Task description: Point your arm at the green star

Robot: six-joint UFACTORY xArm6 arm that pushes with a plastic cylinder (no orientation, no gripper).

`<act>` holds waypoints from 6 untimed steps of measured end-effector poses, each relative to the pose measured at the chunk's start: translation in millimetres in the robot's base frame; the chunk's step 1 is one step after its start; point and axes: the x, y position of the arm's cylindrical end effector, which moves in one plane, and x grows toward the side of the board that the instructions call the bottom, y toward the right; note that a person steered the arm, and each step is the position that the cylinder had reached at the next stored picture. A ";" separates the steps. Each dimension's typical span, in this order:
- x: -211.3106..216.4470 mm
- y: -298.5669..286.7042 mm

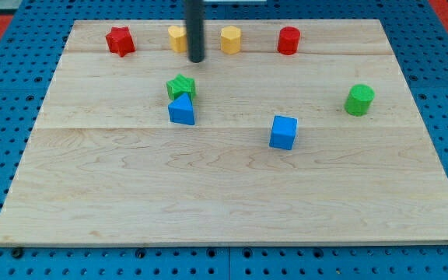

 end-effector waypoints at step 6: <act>34.9 -56.9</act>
